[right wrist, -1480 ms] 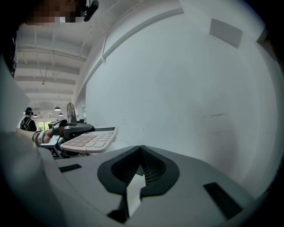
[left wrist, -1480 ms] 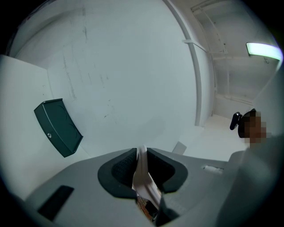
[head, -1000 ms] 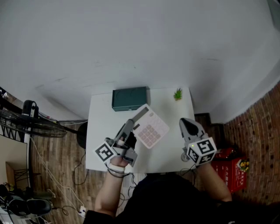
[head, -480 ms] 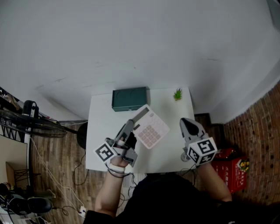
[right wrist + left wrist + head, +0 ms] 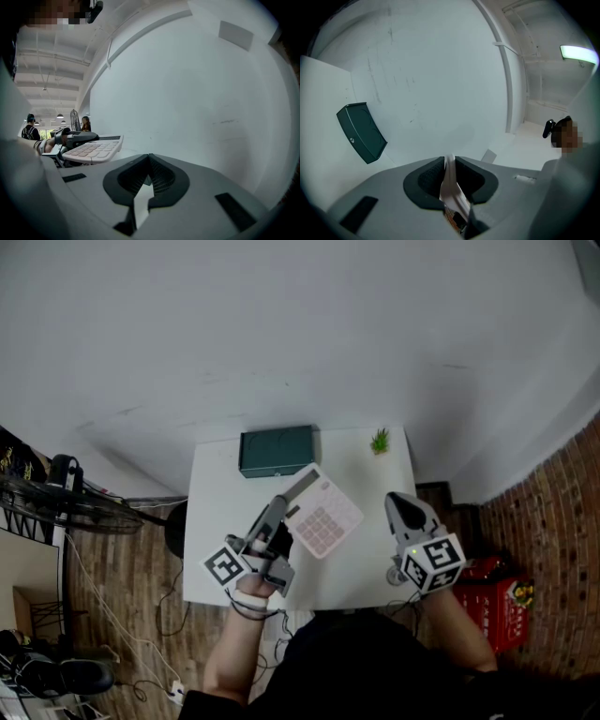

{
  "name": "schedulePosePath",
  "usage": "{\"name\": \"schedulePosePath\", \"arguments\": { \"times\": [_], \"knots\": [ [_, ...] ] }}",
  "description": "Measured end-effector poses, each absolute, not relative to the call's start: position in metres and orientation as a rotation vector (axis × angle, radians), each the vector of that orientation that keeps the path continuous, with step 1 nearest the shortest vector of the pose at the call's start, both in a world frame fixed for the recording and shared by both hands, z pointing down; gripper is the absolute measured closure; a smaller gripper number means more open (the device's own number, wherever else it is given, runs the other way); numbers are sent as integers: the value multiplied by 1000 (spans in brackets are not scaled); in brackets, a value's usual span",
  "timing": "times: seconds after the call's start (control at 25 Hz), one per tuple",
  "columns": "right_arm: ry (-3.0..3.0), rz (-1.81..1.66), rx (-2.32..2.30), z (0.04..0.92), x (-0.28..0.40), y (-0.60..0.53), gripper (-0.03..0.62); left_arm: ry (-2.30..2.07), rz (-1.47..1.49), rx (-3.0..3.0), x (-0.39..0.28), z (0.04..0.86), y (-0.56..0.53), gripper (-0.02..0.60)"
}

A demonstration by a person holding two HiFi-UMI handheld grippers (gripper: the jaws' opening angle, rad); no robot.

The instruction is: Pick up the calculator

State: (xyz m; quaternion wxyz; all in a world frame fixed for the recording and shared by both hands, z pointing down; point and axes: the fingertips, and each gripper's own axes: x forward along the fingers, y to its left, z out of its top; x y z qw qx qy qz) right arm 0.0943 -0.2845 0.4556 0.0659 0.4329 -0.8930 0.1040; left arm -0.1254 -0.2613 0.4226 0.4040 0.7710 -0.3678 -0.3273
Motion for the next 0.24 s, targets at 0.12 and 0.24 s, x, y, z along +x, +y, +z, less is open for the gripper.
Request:
{"name": "schedulePosePath", "arguments": {
  "times": [0.12, 0.24],
  "knots": [
    [-2694, 311, 1302, 457, 95, -286, 591, -929, -827, 1944, -125, 424, -263, 518],
    [-2680, 323, 1306, 456, 96, -286, 591, -926, -834, 1931, -125, 426, -264, 518]
  ]
}}
